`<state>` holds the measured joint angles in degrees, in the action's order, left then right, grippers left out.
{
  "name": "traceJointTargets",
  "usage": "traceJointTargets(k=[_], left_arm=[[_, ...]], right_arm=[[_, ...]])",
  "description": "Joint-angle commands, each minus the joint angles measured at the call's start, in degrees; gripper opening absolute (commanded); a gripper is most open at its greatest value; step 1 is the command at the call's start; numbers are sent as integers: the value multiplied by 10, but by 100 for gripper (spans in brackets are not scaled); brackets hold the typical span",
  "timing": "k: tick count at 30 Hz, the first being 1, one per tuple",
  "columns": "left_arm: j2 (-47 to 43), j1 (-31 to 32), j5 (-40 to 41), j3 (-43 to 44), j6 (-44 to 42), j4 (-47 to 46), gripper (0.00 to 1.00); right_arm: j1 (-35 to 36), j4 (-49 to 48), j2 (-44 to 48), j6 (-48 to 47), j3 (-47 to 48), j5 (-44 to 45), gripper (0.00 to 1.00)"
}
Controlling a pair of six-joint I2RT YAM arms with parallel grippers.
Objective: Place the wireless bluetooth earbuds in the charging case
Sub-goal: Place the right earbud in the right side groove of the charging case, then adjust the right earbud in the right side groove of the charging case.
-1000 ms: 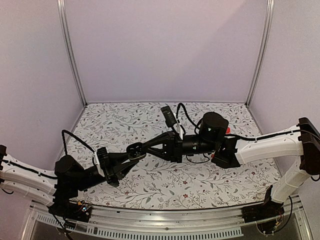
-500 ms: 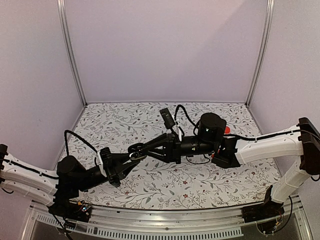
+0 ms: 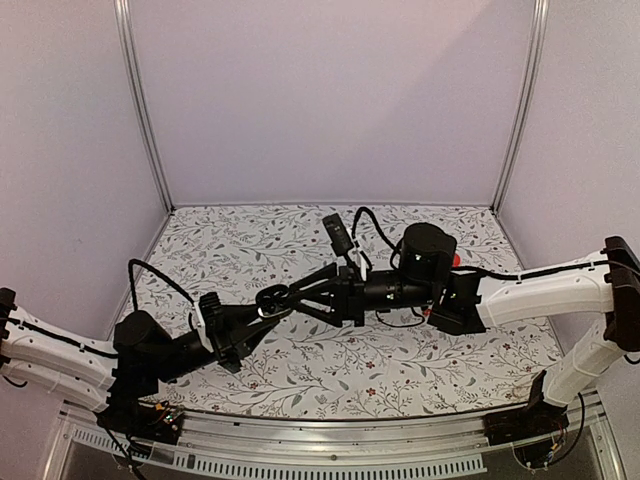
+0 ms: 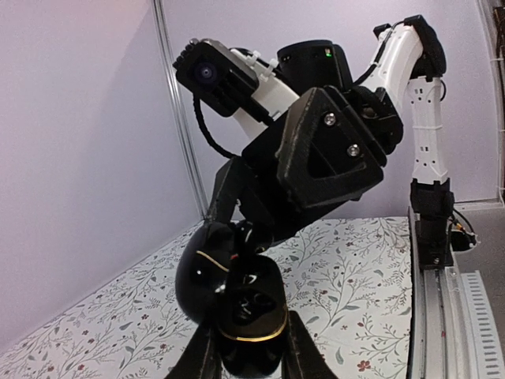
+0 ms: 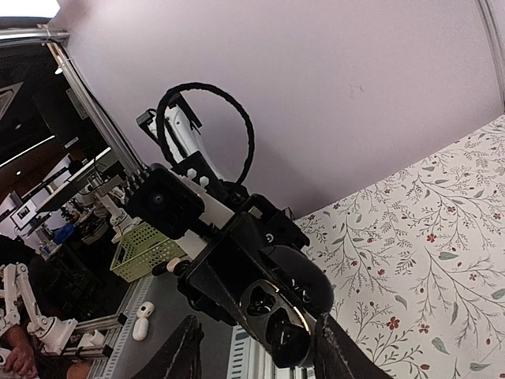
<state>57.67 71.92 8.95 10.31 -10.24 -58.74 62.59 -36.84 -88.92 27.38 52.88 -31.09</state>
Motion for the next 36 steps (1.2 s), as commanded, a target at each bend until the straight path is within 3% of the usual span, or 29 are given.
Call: traceJointTargets(k=[1,16,26,36], left_arm=[[0,-3,-26,2,3,-33,0],[-1,-14,-24,6,26,-17,0],[-13,-29,-39,13,58,10,0],[-11,-38,-43,24,86,32,0]], right_arm=[[-4,23,23,-9,11,35,49],[-9,47,58,-13,1,32,51],[-13,180,95,-55,-4,111,43],[-12,251,80,-87,24,130,40]])
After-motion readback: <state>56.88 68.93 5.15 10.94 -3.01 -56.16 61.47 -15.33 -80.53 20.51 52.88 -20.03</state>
